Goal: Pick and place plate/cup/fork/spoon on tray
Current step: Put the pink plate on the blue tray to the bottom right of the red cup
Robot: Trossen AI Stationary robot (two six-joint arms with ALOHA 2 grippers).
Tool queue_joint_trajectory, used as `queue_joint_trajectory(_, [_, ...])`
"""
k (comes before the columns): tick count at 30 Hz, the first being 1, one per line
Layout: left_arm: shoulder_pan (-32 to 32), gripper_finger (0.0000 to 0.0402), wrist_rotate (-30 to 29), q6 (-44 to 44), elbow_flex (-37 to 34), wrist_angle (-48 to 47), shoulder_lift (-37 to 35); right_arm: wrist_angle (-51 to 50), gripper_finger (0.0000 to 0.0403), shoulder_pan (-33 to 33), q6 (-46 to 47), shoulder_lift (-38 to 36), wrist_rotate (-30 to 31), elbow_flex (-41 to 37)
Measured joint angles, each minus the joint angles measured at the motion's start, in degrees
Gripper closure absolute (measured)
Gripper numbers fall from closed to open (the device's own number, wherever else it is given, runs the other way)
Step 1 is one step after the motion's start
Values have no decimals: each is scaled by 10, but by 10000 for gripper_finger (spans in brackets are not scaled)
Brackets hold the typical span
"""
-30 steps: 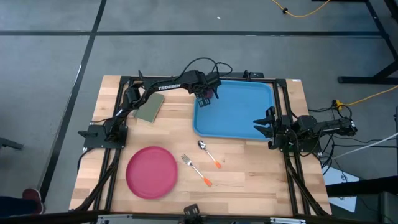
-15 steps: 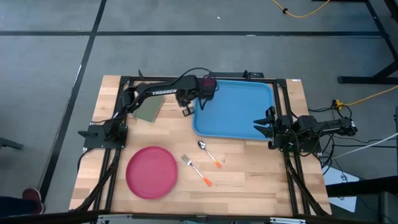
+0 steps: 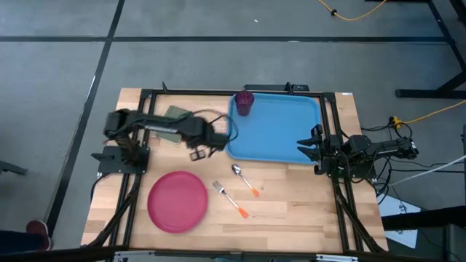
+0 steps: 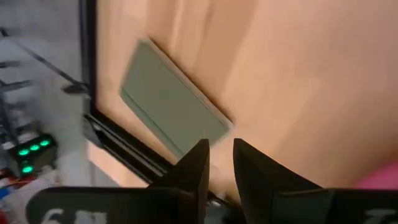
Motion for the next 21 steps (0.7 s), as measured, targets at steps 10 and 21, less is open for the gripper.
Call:
queue_joint_trajectory(10, [-174, 337, 98, -269, -207, 23, -162, 3, 295, 0, 37, 0, 8, 0])
queue_joint_trajectory(21, [-245, 337, 171, -255, -338, 218, -204, 1, 295, 0, 49, 0, 9, 0])
